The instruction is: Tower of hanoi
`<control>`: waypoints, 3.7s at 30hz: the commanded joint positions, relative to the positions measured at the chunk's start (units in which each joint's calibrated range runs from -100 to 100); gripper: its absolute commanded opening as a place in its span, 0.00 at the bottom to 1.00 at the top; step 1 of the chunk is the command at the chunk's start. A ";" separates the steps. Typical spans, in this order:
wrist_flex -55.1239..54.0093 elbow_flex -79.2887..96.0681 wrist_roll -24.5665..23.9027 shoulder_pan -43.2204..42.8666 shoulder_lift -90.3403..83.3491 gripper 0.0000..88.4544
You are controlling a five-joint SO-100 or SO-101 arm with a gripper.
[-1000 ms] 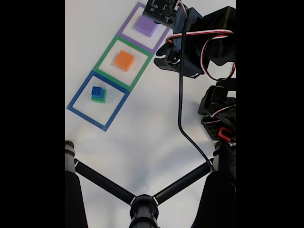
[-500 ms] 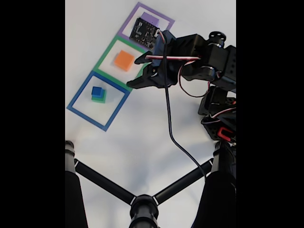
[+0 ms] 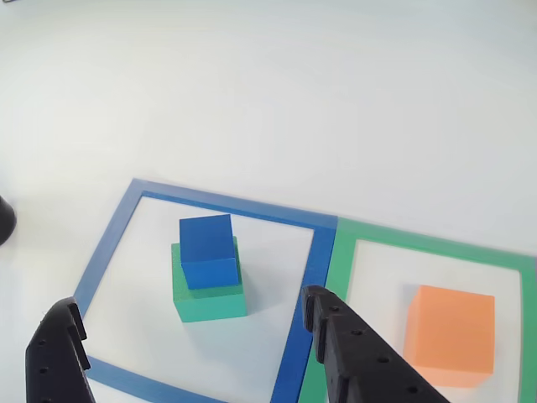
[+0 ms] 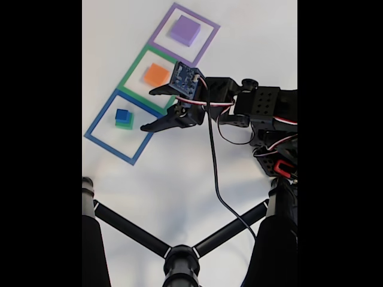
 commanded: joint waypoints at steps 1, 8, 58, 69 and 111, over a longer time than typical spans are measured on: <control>-10.46 -0.05 0.59 -1.12 6.67 0.35; -25.43 -1.69 0.59 -1.27 22.37 0.36; -44.53 -20.68 0.59 -5.31 58.67 0.20; -44.13 -20.41 0.59 -5.77 58.99 0.13; 67.49 -75.38 0.59 2.24 17.65 0.00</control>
